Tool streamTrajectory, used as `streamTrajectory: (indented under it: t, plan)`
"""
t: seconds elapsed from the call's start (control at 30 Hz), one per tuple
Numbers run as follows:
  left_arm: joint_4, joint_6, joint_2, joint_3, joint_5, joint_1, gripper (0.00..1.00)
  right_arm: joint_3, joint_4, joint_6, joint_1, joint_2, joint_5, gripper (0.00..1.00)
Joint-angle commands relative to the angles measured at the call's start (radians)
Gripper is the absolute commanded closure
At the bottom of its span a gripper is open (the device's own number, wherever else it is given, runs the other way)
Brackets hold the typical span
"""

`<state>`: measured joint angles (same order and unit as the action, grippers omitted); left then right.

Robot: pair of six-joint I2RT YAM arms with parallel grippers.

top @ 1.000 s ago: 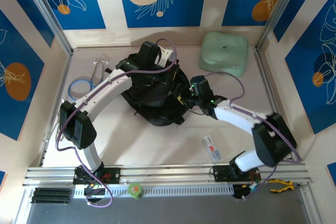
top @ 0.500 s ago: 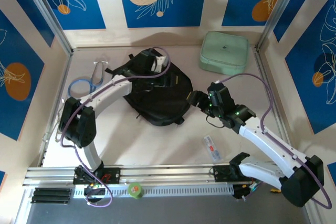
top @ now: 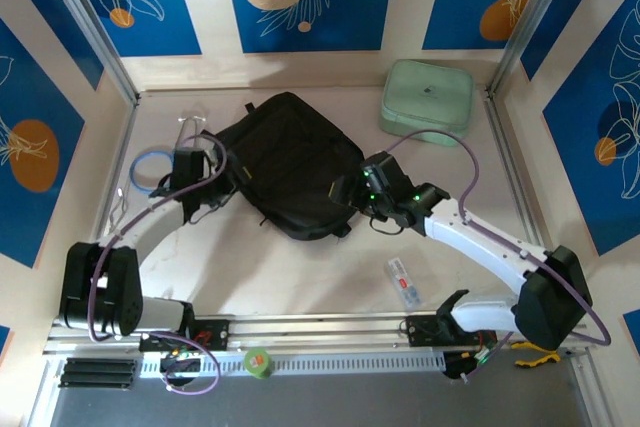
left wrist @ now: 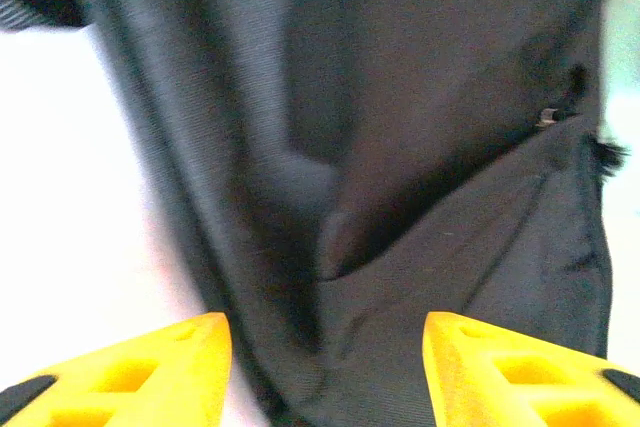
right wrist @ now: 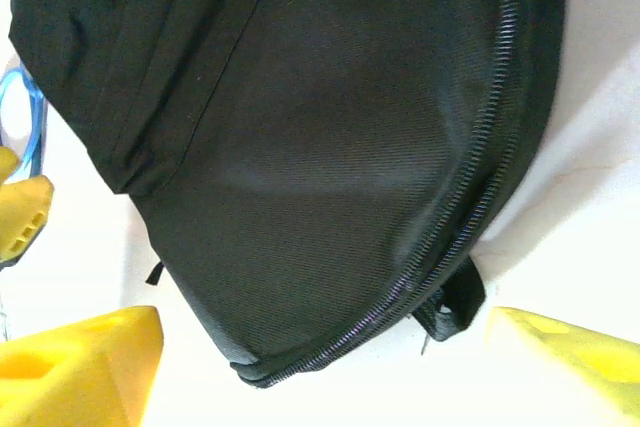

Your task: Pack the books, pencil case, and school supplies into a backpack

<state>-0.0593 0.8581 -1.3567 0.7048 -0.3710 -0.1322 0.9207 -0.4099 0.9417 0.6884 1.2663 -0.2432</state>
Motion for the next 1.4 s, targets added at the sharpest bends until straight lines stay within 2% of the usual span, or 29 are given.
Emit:
streamTrajectory:
  t: [0.0,0.13,0.47,0.87,0.97,1.1,1.17,1.37]
  plan:
    - [0.110,0.065,-0.021,-0.039,-0.058,0.021,0.49,0.054,0.025,-0.014,0.027,0.032,0.030,0.13]
    - [0.170,0.080,-0.101,-0.039,-0.100,0.028,0.56,0.076,0.027,-0.009,0.059,0.062,0.020,0.10]
    - [0.206,0.091,-0.186,-0.037,-0.075,0.040,0.70,0.085,0.015,0.024,0.082,0.079,0.005,0.11]
    - [0.293,0.123,-0.264,-0.022,-0.114,0.042,0.71,0.090,0.011,0.032,0.084,0.090,0.008,0.11]
    - [0.321,0.144,-0.295,-0.011,-0.123,0.042,0.76,0.092,0.011,0.033,0.085,0.092,0.010,0.11]
    - [0.354,0.160,-0.287,-0.010,-0.132,0.041,0.90,0.094,0.004,0.033,0.089,0.090,0.008,0.12]
    - [0.360,0.165,-0.265,-0.010,-0.140,0.040,0.99,0.100,0.000,0.036,0.105,0.089,-0.002,0.16]
    - [0.313,0.189,-0.153,-0.018,-0.145,0.013,1.00,0.164,0.005,0.029,0.234,0.153,-0.059,0.18]
